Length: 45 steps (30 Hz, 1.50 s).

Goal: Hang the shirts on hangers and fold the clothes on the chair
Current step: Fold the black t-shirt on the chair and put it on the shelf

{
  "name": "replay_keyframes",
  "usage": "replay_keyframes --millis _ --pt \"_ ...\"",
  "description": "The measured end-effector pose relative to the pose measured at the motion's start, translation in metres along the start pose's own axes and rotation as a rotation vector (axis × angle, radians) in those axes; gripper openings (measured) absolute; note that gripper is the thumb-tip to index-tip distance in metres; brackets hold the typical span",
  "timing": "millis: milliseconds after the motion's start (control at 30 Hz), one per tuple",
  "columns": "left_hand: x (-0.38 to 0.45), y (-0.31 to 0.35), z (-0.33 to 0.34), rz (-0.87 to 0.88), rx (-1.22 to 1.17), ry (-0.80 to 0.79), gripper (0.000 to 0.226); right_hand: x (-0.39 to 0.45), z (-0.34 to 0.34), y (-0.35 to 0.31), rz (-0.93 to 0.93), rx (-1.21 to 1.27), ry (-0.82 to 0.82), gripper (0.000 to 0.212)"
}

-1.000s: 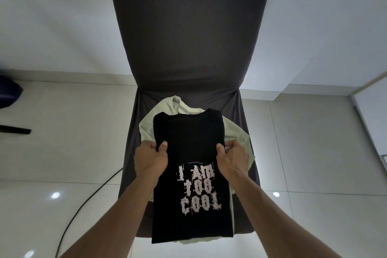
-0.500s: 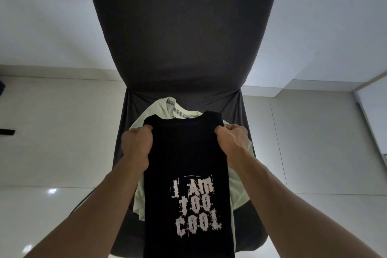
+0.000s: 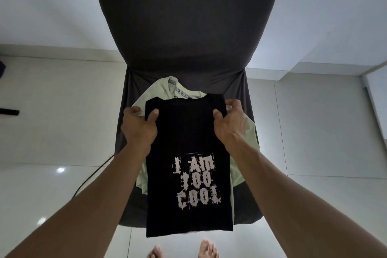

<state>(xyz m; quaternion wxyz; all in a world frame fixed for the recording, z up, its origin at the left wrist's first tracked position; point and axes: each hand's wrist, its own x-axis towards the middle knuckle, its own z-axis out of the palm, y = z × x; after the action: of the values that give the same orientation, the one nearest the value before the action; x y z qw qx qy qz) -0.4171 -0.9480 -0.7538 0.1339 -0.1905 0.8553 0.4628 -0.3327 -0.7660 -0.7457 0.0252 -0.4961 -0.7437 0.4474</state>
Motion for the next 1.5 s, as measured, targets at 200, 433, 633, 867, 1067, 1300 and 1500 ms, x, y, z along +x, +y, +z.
replay_keyframes --millis 200,433,633,867,1067,1300,1500 --pt "-0.056 -0.036 -0.029 0.053 0.161 -0.052 0.045 -0.063 -0.011 0.039 0.002 0.050 0.001 0.029" --pt "-0.114 -0.076 -0.058 0.044 0.218 -0.100 0.037 -0.118 -0.035 0.079 0.125 -0.001 -0.075 0.027" --pt "-0.153 -0.125 -0.075 0.055 0.331 -0.209 0.028 -0.155 -0.048 0.123 0.163 -0.032 -0.276 0.031" --pt "-0.162 -0.136 -0.083 0.032 0.351 -0.159 0.030 -0.170 -0.042 0.148 0.154 -0.015 -0.182 0.022" --pt "-0.158 -0.124 -0.087 -0.059 0.383 -0.287 0.051 -0.172 -0.044 0.130 0.220 -0.086 -0.214 0.028" --pt "-0.140 -0.090 -0.088 -0.212 0.131 -0.352 0.022 -0.155 -0.046 0.091 0.278 0.082 -0.342 0.016" --pt "-0.129 -0.065 -0.063 -0.094 0.158 -0.246 0.021 -0.132 -0.025 0.065 0.210 0.093 -0.266 0.033"
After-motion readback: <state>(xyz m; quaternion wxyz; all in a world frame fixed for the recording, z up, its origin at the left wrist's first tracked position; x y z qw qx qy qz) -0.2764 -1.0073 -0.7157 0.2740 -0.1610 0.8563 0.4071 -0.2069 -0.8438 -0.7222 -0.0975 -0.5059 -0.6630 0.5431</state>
